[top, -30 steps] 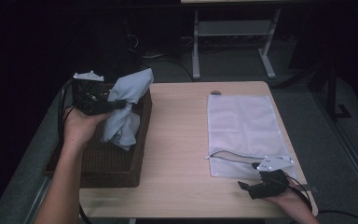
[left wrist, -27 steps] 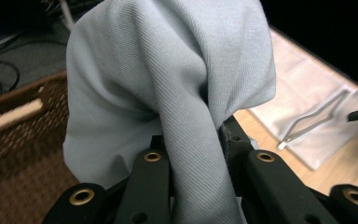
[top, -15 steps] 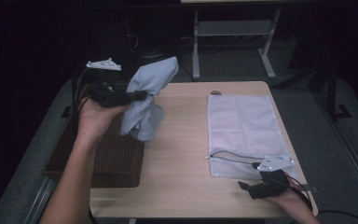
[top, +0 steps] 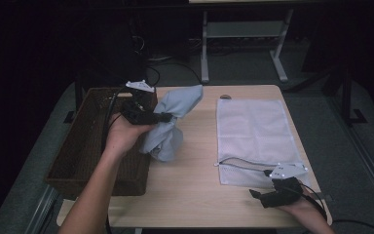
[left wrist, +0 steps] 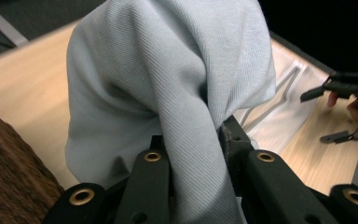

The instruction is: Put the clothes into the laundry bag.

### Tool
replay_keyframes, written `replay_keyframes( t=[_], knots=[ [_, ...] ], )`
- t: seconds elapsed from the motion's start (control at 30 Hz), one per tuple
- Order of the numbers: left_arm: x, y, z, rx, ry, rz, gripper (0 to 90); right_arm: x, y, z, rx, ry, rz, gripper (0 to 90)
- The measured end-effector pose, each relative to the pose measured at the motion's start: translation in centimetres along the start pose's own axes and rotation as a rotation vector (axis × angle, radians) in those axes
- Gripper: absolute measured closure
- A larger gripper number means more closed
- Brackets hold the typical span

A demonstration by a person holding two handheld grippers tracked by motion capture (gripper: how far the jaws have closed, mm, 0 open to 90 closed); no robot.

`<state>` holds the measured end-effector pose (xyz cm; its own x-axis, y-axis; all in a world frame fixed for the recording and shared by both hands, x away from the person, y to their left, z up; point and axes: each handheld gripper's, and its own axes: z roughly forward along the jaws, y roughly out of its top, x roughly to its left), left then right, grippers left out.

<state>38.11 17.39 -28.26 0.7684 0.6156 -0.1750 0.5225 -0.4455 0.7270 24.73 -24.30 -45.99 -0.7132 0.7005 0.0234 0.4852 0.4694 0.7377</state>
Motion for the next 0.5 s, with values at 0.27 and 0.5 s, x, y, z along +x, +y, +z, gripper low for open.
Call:
replay_keyframes(
  t=[0.27,0.5],
  knots=[
    [1.5,-2.8,4.1,0.096,-0.025,-0.033,75.7,0.0,0.0,0.1,0.004,0.001,-0.002,11.5],
    [1.9,-4.3,6.6,0.184,0.0,-0.033,74.8,0.0,0.0,0.1,0.005,0.003,-0.001,11.5]
  ],
)
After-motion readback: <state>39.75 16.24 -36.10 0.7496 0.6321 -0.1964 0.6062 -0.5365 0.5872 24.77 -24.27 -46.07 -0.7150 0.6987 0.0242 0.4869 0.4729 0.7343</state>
